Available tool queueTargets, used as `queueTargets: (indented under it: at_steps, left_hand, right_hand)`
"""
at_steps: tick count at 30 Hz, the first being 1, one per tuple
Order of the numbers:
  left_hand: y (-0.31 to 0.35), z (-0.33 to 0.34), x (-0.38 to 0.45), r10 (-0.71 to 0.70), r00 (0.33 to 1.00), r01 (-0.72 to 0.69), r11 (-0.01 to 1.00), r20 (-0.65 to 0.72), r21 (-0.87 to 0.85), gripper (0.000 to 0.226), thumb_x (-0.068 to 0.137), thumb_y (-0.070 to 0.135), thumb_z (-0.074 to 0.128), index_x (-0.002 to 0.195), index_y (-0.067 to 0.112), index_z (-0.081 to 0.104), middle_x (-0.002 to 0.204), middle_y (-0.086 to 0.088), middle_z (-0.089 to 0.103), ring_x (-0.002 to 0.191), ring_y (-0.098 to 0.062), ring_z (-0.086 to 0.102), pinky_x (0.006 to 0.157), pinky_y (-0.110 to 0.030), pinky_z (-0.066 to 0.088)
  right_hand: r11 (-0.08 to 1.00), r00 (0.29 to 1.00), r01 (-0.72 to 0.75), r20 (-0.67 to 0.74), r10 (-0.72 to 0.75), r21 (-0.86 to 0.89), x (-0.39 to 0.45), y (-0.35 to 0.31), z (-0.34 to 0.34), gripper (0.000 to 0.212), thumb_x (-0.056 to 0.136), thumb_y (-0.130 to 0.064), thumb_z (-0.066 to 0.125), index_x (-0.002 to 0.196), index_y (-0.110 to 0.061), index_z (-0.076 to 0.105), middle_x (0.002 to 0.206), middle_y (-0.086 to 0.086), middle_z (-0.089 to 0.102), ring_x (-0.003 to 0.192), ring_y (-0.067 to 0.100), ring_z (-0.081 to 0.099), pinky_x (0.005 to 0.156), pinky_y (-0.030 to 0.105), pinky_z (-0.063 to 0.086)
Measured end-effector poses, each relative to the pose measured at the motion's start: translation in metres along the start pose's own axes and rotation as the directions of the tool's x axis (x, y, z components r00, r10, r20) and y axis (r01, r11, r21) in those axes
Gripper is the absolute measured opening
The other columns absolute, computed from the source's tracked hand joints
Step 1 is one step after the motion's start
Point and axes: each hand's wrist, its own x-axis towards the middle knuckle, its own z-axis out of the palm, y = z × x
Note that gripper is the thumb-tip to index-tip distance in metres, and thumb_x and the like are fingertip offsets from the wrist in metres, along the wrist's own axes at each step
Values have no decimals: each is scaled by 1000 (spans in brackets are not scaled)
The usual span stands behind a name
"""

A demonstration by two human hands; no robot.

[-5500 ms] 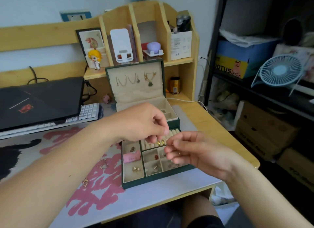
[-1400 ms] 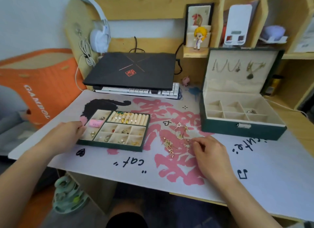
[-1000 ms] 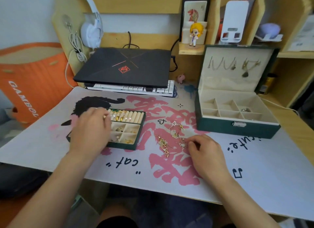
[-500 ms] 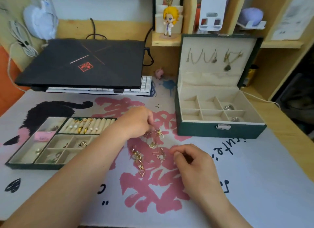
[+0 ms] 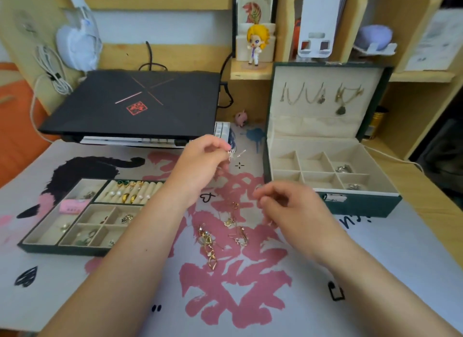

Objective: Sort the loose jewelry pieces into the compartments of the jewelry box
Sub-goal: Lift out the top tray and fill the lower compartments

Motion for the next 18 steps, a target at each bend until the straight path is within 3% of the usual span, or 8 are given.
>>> queueTargets:
  at_steps: [2,4,8,11,14,16,18]
  left_hand:
    - [1,3,1,66,997,-71,982,-33,-177,21,94,1,59,88,18,72,82,-6,70,78,-22,68,75,-40,55]
    - [-3,3,-1,121,992,-128,973,-45,-193,22,93,0,60,90,17,73,84,-6,72,80,-22,68,77,-42,55]
    - [-14,-1,-6,109,994,-100,964,23,-245,29,95,-2,58,91,20,77,90,-9,76,79,-20,66,75,-41,49]
    - [-15,-2,-10,99,994,-80,947,46,-311,30,94,-6,60,90,18,78,91,-12,77,76,-18,63,74,-39,46]
    - [-20,-1,-11,102,995,-92,959,22,-267,25,93,-3,65,94,18,80,92,-11,77,77,-19,64,74,-38,48]
    - [-23,-1,-11,106,994,-104,979,-1,-175,23,91,3,70,97,22,81,87,-7,77,76,-14,66,77,-36,51]
    - [-25,1,-13,112,994,-112,989,-3,-95,25,91,6,72,100,29,80,85,-1,78,76,-9,68,79,-32,54]
  right_hand:
    - [995,994,90,-55,-91,-34,26,-21,-9,23,100,-13,53,94,-27,70,75,0,71,64,17,66,65,35,61]
    - [974,984,163,-50,-173,-155,56,-38,-16,20,100,-13,54,100,-27,68,84,-5,69,69,12,67,68,31,60]
    - [929,978,180,159,-134,-324,104,-46,-21,29,97,-9,62,118,-27,68,106,-6,70,96,9,66,86,29,57]
    - [971,924,159,374,-81,-181,119,-35,-17,44,92,-2,65,130,-25,62,114,0,71,105,18,68,93,36,57]
    - [996,830,41,551,-79,82,125,-26,-16,53,87,9,67,132,-19,60,114,13,73,108,28,70,96,40,57]
    - [979,805,-51,588,-78,200,126,-23,-18,52,86,10,69,131,-14,59,110,16,75,106,29,72,92,38,57]
    - [983,828,-40,557,-67,179,126,-21,-16,41,86,3,72,123,-13,64,104,15,76,101,28,74,89,36,59]
